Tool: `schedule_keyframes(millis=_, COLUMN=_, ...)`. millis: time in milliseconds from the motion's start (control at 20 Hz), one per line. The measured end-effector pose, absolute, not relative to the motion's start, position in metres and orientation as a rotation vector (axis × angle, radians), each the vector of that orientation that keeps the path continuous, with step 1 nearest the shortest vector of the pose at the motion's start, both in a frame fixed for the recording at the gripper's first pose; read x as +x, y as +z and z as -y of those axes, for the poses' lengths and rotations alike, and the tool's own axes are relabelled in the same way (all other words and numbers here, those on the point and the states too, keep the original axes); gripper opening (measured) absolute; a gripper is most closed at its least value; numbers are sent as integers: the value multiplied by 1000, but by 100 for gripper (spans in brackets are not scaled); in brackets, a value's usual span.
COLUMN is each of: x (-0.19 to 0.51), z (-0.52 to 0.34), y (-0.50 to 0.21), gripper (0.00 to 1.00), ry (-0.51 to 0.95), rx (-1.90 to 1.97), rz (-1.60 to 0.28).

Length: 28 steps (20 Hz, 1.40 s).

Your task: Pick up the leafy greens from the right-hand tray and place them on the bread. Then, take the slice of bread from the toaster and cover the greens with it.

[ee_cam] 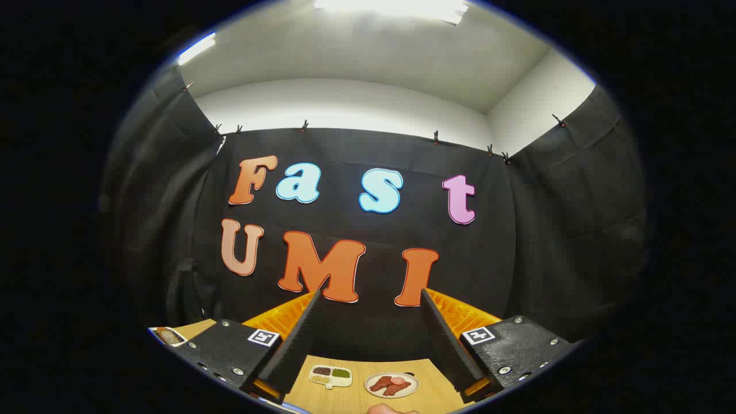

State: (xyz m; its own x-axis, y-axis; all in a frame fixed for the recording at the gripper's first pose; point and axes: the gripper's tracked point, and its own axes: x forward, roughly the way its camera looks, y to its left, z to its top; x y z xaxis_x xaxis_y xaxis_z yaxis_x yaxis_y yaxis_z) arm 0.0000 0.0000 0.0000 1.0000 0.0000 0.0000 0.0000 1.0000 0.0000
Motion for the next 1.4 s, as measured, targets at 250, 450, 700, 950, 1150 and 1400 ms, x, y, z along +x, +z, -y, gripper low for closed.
schedule_keyframes(millis=250, x=3, z=2, y=11, gripper=99, ry=-9, rx=-1, rz=20)
schedule_keyframes(millis=450, x=3, z=-1, y=17, gripper=99, ry=-3, rx=5, rz=35)
schedule_keyframes(millis=700, x=7, z=-3, y=21, gripper=99, ry=10, rx=21, rz=46)
schedule_keyframes(millis=950, x=10, z=0, y=26, gripper=99, ry=8, rx=25, rz=60)
schedule_keyframes(millis=1150, x=10, z=-9, y=16, gripper=99, ry=50, rx=33, rz=38)
schedule_keyframes(millis=1400, x=12, z=-2, y=2, gripper=99, ry=44, rx=21, rz=14)
